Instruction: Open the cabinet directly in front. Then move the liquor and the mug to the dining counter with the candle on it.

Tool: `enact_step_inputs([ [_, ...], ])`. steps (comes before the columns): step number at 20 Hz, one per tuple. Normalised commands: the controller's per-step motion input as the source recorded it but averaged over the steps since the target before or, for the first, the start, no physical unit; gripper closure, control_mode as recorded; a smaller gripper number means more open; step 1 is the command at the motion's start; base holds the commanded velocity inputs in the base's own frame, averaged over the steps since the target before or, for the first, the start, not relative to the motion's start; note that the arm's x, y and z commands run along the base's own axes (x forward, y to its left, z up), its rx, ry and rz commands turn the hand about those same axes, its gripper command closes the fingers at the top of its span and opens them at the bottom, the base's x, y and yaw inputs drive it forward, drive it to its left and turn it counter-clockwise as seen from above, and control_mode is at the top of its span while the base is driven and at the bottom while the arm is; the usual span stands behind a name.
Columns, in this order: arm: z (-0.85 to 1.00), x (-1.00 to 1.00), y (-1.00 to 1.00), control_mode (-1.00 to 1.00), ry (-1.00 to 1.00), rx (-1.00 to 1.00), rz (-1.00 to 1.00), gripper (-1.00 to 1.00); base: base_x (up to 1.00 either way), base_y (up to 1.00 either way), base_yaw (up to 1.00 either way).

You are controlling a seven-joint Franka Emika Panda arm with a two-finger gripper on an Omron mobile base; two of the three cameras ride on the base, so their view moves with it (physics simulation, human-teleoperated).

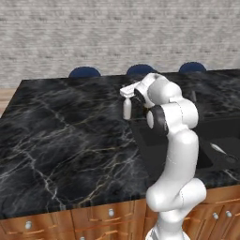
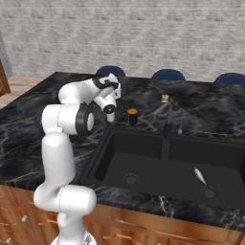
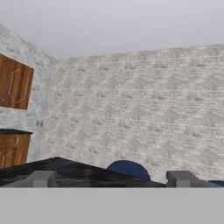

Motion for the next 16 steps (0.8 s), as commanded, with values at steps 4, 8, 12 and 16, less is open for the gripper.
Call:
enact_step_inputs([
  [4,0.86,-0.92,-0.1,-1.0,0.34,-0.11,0.0,-1.0,0.0,0.0,0.0],
  [8,0.59,-1.0,-0.51,-1.0,0.24,-0.06,0.0,-1.0,0.0,0.0,0.0],
  [12,0.46,-1.0,-0.97,-1.0,0.08,0.0,-0.07,-1.0,0.0,0.0,0.0],
  [16,0.15,-1.0,-1.0,-1.0,0.08,0.0,-0.13,-1.0,0.0,0.0,0.0],
])
